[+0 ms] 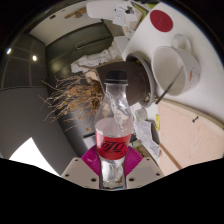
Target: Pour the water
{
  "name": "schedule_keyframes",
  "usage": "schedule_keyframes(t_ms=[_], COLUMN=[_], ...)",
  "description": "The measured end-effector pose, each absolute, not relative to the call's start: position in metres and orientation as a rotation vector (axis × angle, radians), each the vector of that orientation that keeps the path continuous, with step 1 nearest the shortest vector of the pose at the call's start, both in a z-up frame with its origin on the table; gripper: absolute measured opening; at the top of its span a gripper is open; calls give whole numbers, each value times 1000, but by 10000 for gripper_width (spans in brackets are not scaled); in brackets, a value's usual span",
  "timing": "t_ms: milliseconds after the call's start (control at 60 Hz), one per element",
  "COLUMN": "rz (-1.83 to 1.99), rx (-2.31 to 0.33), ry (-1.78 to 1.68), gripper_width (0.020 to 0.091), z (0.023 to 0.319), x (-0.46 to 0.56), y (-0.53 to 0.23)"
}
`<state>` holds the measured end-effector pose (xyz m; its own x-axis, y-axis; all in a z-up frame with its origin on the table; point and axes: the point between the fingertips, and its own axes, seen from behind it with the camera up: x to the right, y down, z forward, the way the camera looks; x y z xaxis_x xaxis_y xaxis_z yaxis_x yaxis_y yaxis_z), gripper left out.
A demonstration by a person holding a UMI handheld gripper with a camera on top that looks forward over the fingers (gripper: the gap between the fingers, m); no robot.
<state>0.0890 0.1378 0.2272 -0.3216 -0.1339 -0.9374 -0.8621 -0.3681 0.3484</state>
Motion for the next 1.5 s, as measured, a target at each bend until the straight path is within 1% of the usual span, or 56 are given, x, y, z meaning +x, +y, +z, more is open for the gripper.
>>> schedule_keyframes(t_ms=[167,300,383,433,550,617,783,817,967,1050,1167,1200,1250,1467,1483,1500], rz=[1450,1096,838,692,378,225,3,-14,-68,-68,-85,-81,-78,-83,-83,-80], rx=[-1530,-1569,-1592,-1609,-1655,-1695,-1818,-1840,-1927,-1962,-1992,-1960,-1945,-1934,-1946,-1959], ry=[922,653,517,447,318,260,128,116,85,96,101,106,111,112,114,113], gripper_width=[255,255,255,256,256,256,255,256,260,260,264,266,295,497,529,593], z=[275,313,321,318,294,272,193,172,112,88,63,66,66,67,65,63], x=[116,181,226,252,312,338,372,373,382,386,390,390,389,389,389,389], y=[142,148,153,153,156,158,163,163,163,162,158,158,157,155,154,153])
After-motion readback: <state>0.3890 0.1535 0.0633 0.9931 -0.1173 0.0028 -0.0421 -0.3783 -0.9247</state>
